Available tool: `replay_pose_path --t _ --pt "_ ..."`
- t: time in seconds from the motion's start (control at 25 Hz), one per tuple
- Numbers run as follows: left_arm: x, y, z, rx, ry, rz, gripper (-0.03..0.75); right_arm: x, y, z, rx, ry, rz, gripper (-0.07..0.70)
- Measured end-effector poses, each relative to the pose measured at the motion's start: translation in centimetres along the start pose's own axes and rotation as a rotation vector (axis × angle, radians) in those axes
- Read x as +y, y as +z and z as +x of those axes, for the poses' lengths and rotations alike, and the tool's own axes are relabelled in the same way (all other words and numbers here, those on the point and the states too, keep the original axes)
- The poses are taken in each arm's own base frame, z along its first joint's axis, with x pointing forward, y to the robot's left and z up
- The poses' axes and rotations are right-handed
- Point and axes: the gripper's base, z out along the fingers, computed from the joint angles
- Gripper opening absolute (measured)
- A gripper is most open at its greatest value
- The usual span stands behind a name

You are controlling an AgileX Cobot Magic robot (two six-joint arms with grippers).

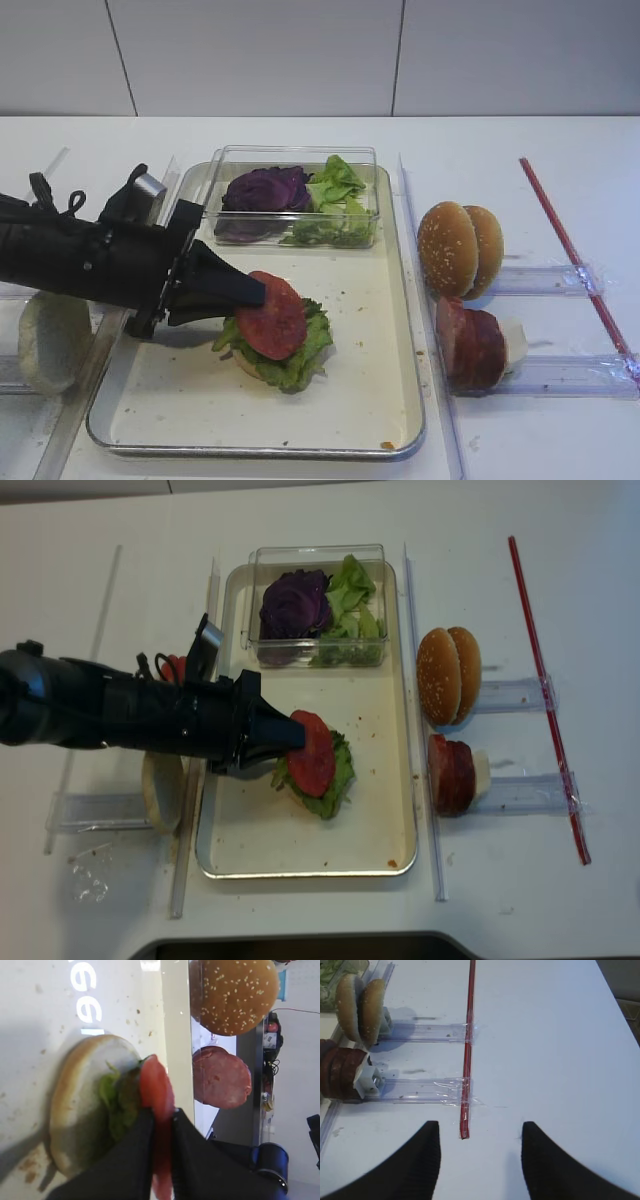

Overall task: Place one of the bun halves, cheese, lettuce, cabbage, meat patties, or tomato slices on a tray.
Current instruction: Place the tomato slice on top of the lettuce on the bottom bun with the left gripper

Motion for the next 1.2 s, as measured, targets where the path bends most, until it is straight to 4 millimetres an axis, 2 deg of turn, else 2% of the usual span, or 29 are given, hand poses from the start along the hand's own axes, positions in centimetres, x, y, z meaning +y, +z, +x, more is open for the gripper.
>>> replay_pose_path --t 0.44,0.56,0.8,0.92,1.2 --pt "0.00 0.00 0.00 0.000 0.020 0.000 0.055 0.00 0.00 0.00 0.000 0.000 0.000 0.392" --pt "-0.05 0.00 -0.19 -0.021 0.029 0.005 0.148 0.00 0.00 0.00 0.000 0.000 0.000 0.392" --pt "-0.11 -0.01 -0.36 -0.040 0.028 0.011 0.430 0.00 0.00 0.00 0.000 0.000 0.000 0.392" --pt "-0.11 -0.01 -0.37 -0.041 0.045 0.011 0.472 0.00 0.00 0.00 0.000 0.000 0.000 0.392" --pt "-0.22 -0.02 -0.56 -0.062 0.094 0.021 0.482 0.00 0.00 0.00 0.000 0.000 0.000 0.392"
